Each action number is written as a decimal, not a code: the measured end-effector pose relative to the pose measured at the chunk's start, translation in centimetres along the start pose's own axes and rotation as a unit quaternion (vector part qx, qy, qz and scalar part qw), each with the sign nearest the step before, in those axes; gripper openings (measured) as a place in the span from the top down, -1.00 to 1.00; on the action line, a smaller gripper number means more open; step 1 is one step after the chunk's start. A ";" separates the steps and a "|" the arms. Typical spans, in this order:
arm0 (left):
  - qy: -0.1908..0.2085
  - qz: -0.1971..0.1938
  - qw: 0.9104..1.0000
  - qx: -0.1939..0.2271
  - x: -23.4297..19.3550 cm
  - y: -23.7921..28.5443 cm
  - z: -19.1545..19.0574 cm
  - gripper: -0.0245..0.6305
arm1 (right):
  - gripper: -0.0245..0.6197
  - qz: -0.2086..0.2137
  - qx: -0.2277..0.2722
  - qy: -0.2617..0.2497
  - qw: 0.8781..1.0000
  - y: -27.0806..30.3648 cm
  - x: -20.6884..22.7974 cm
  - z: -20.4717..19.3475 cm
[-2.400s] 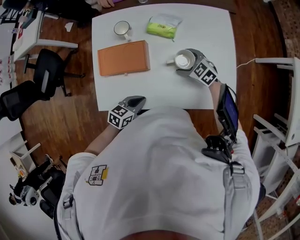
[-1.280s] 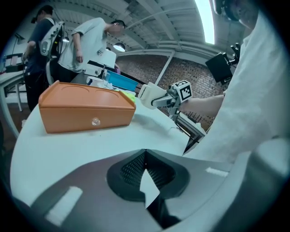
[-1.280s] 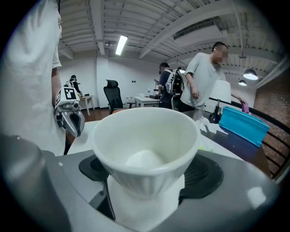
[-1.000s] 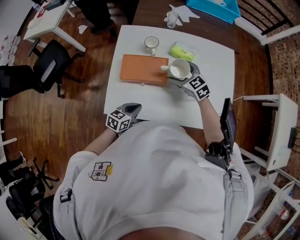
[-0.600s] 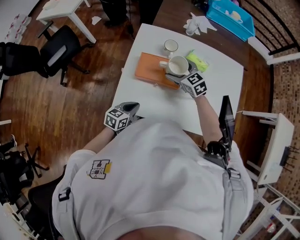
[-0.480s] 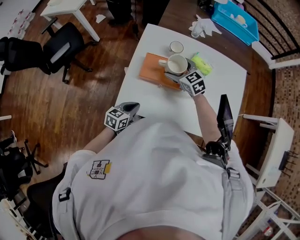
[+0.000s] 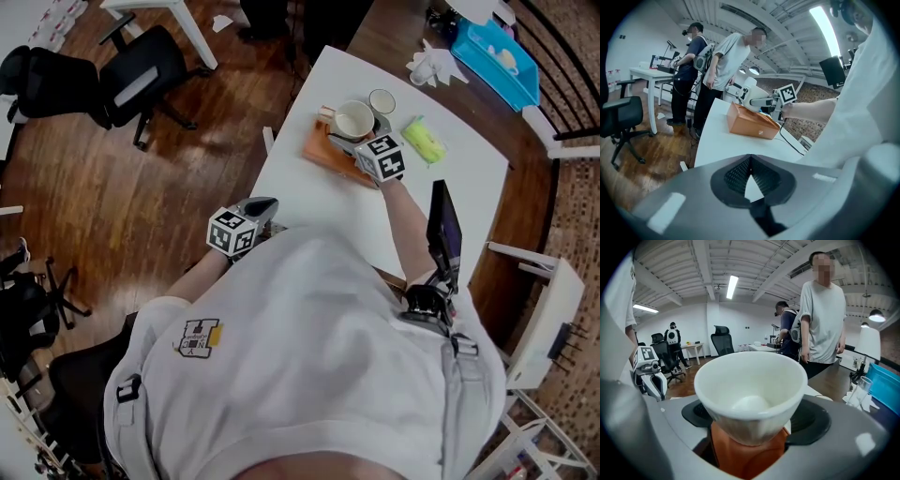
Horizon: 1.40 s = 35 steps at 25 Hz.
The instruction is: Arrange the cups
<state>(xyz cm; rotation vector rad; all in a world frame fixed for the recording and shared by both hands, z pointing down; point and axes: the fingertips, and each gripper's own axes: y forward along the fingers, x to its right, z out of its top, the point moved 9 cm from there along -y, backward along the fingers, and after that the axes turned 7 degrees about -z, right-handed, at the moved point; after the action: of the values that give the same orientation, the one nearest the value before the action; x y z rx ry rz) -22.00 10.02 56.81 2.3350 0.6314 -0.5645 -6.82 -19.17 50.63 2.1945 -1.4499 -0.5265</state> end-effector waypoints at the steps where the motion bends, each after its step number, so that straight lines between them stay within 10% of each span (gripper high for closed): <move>1: -0.001 0.000 1.000 0.000 -0.2 0.0 0.0 0.93 | -0.48 -0.001 -0.002 0.001 1.000 0.3 -0.1 -0.2; 35: 0.014 -0.026 0.999 -0.019 0.5 1.6 0.3 0.93 | -0.53 0.026 0.008 0.041 0.999 2.2 -1.0 -1.7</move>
<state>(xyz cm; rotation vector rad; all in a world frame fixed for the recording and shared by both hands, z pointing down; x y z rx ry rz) -20.76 8.92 57.09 2.2999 0.7117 -0.5394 -7.93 -18.67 53.31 2.1582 -1.4693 -0.4047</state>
